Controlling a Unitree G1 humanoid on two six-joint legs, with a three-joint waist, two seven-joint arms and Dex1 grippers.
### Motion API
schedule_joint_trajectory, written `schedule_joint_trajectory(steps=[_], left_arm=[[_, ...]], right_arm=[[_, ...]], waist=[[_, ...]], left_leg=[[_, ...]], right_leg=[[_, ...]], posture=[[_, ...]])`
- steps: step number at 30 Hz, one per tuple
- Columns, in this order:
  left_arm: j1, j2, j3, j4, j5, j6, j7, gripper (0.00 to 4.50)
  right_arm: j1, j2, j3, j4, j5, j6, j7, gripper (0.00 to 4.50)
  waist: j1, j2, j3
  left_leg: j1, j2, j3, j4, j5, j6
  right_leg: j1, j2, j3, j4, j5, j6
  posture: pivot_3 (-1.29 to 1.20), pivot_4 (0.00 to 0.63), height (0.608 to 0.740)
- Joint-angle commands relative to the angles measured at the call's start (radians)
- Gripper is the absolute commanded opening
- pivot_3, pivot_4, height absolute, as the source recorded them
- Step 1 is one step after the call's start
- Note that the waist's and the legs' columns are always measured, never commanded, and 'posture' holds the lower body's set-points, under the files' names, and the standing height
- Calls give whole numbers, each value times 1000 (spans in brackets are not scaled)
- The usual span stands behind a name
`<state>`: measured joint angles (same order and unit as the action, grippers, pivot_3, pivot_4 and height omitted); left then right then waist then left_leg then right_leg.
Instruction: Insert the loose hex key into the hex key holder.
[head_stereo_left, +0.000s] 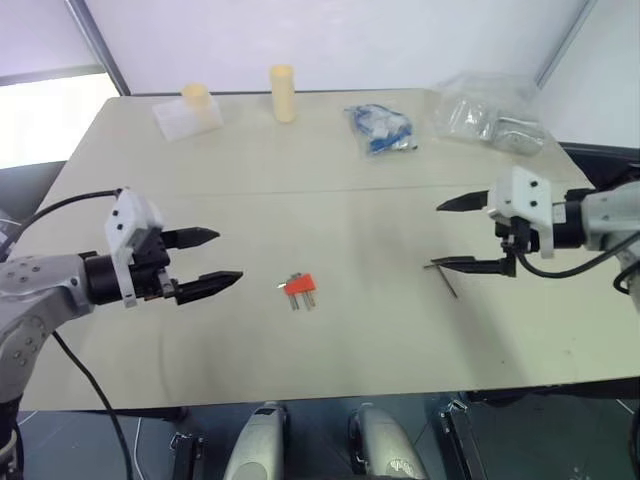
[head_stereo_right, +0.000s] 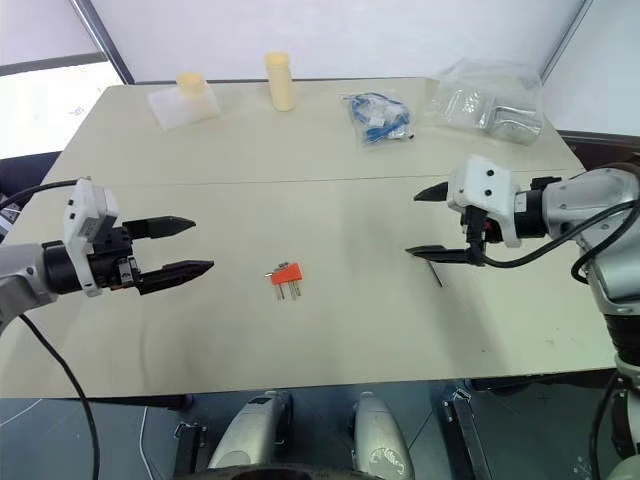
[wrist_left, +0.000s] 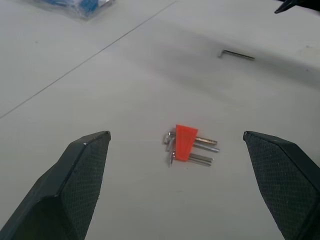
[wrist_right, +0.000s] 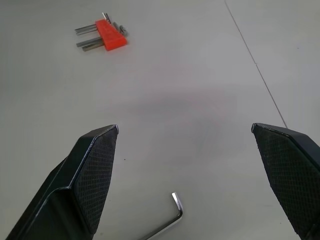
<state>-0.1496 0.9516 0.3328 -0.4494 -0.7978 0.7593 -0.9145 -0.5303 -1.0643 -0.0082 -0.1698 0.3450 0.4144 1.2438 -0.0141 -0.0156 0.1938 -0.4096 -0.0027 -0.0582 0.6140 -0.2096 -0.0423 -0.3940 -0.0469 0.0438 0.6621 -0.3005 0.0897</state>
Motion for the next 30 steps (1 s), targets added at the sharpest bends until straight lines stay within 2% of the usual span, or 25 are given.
schedule_joint_trajectory(steps=[1, 30], left_arm=[[14, 10, 26, -16, 3, -17, -12, 4473], [-23, -19, 28, -33, -54, 15, 47, 4473]], right_arm=[[-20, 6, -12, -9, -2, -11, -5, 4452], [-93, 90, 87, 55, -49, -69, 37, 4452]], waist=[[0, 0, 0], [0, 0, 0]], left_leg=[[0, 0, 0, 0, 0, 0], [0, 0, 0, 0, 0, 0]], right_leg=[[0, 0, 0, 0, 0, 0], [0, 0, 0, 0, 1, 2]], posture=[[0, 150, 740], [0, 150, 740]])
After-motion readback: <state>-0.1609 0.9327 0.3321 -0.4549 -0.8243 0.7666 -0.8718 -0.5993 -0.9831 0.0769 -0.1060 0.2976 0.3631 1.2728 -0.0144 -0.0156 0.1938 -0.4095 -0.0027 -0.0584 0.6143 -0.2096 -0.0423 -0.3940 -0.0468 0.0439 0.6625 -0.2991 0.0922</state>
